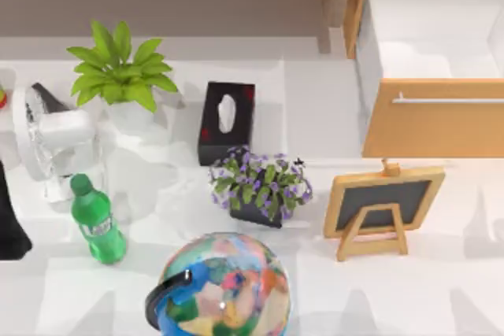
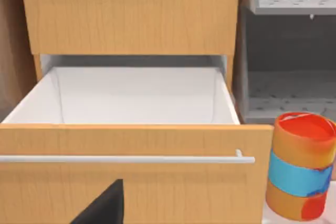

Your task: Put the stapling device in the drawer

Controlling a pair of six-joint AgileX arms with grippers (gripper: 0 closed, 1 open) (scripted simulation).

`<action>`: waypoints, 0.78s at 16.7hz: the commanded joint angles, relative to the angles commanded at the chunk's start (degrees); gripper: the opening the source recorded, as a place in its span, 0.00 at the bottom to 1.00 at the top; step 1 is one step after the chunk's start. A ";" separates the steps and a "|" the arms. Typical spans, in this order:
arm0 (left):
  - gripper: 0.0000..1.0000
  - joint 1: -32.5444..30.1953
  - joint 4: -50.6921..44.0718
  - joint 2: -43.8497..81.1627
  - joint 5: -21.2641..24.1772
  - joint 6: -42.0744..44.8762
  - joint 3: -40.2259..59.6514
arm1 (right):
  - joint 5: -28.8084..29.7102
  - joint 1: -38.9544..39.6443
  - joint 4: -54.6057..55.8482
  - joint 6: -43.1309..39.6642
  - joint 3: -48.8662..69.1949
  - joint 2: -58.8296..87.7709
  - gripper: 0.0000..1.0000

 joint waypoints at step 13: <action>1.00 0.00 0.00 0.00 0.00 0.00 0.00 | -0.07 -6.25 -30.20 -9.93 19.82 37.36 1.00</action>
